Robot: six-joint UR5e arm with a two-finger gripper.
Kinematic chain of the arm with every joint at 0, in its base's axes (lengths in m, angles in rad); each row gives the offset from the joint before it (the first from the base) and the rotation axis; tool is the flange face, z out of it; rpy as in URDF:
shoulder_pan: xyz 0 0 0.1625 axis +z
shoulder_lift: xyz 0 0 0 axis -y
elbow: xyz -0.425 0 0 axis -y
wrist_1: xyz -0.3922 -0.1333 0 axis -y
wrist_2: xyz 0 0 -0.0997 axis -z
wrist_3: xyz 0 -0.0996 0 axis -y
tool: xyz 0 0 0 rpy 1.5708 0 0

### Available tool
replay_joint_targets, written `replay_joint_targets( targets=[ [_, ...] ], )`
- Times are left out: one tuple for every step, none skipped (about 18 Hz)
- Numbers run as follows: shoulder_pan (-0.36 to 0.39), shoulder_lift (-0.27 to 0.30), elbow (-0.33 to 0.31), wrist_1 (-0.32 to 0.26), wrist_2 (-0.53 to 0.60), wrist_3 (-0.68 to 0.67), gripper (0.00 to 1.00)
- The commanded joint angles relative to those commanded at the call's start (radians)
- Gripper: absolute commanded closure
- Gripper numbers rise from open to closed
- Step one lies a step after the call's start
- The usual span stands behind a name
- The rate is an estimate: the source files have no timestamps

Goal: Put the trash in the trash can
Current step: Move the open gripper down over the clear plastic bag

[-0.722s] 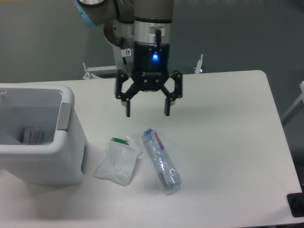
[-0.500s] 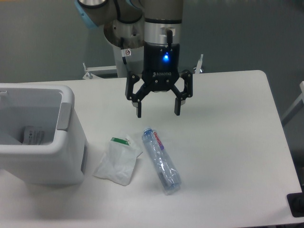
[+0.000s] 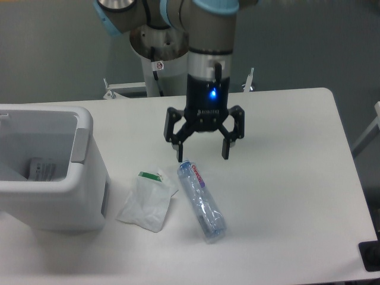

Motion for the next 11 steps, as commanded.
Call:
replay_joint_targets(
  targets=[
    [-0.005,-0.02,-0.002,0.002,-0.002,0.003,0.0],
    [-0.014,-0.037,-0.002,0.003,-0.002,0.008,0.0],
    [-0.018,-0.054,0.003,0.006,-0.002,0.011,0.0],
    [-0.021,-0.071,0.005,0.008,-0.002,0.005,0.0],
    [-0.031,-0.083,0.0,0.008,-0.002,0.005,0.0],
    [-0.046,-0.091,-0.003,0.008,-0.002,0.008,0.0],
    [-0.055,-0.101,-0.009,0.006,0.0,0.008,0.0],
    [-0.06,-0.108,-0.018,0.008,0.0,0.012,0.0],
    [-0.061,-0.111,-0.028,0.009,0.002,0.017,0.0],
    [-0.061,-0.114,-0.035,0.008,0.002,0.029,0.0],
    [-0.063,-0.123,-0.046,0.006,0.003,0.052,0.0]
  ],
)
